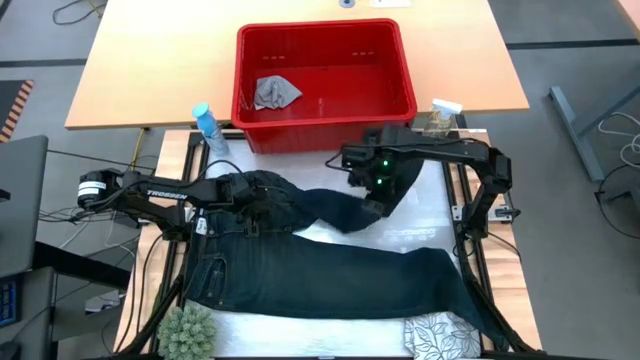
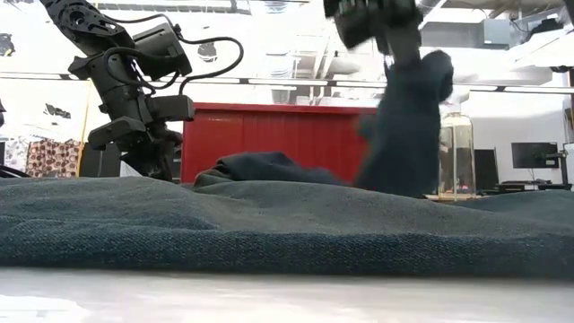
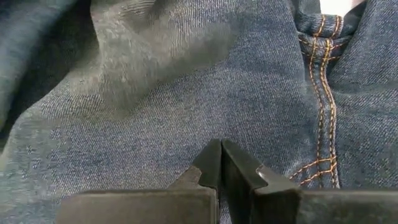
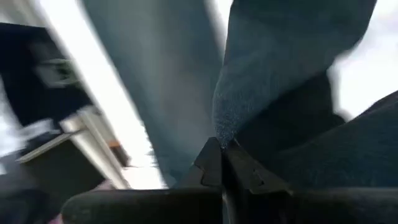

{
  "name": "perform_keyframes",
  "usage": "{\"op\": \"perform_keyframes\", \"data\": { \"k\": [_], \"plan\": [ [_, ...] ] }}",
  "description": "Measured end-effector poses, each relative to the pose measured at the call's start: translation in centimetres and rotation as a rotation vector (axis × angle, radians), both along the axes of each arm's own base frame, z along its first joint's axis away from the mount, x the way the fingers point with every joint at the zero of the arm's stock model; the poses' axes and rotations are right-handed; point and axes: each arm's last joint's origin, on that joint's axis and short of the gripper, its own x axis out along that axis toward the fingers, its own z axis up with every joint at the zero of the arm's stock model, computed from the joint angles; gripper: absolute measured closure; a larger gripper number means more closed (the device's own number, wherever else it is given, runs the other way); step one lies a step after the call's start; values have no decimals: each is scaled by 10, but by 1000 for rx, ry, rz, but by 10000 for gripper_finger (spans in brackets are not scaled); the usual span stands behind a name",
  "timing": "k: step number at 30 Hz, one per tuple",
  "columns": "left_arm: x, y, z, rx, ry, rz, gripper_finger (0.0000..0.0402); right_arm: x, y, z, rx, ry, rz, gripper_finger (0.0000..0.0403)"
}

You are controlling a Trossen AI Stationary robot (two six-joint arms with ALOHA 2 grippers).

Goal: Fold laundry
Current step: Fold the dark blue pants

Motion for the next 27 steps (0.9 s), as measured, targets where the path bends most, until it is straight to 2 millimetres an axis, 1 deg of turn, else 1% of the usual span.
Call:
{"op": "perform_keyframes", "data": {
  "k": [3,5,8,9,11,13,16,20,23,27],
  "plan": [
    [0,0,0,2,1,-4,401,6,16,24,55,-81,-30,382],
    [0,0,0,2,1,-3,401,9,24,39,70,-111,-103,382],
    [0,0,0,6,1,-10,402,18,29,60,73,-220,-219,381],
    [0,0,0,10,1,-16,401,21,27,65,75,-259,-251,380],
    [0,0,0,16,-1,-25,401,22,18,72,45,-308,-310,379],
    [0,0,0,16,0,-25,401,19,2,71,-39,-290,-399,381],
    [0,0,0,16,0,-25,401,7,-25,66,-238,-187,-563,382],
    [0,0,0,16,0,-24,402,-15,-59,59,-387,-31,-646,373],
    [0,0,0,16,0,-24,401,-26,-80,50,-399,45,-683,371],
    [0,0,0,15,0,-23,401,-32,-95,36,-416,99,-672,375]
  ]
}}
